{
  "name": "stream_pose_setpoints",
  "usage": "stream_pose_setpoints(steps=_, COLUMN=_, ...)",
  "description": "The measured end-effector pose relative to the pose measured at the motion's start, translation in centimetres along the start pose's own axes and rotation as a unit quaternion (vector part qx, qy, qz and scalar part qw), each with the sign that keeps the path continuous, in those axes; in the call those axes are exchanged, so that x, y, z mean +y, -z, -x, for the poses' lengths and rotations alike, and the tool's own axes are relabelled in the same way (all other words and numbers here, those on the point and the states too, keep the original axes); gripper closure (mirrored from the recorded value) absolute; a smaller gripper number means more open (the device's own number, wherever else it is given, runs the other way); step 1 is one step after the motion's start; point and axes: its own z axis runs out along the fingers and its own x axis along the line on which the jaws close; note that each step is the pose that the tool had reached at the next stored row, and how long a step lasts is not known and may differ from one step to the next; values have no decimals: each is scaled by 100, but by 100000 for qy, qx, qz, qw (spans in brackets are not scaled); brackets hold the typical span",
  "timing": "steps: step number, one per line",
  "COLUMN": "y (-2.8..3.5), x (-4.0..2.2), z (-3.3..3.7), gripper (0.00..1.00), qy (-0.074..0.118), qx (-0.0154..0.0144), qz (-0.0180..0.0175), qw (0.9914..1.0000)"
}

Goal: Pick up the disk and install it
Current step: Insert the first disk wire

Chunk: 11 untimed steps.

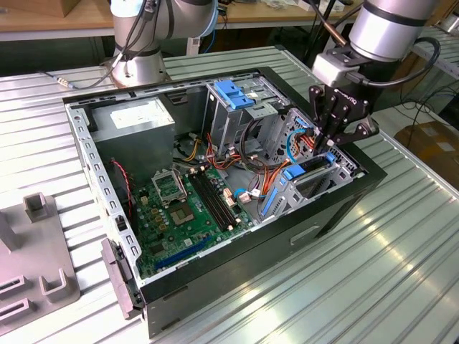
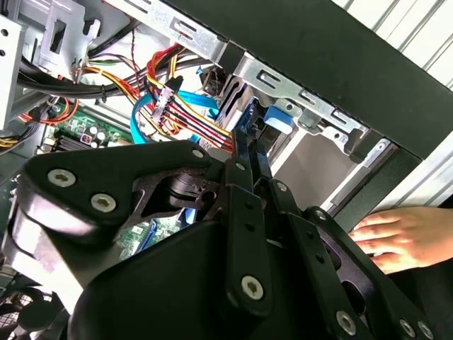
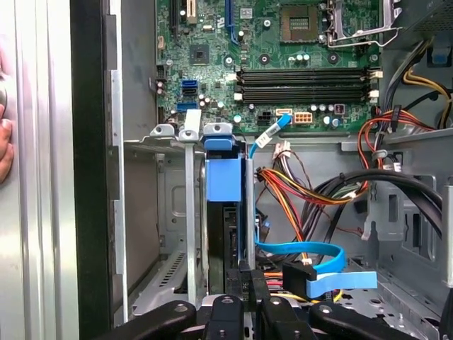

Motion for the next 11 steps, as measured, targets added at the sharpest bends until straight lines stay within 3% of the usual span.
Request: stream_pose_setpoints(steps=11, y=-45, x=4, z=-21, gripper=84, qy=0, qx=-6, qz=0, qw=100000)
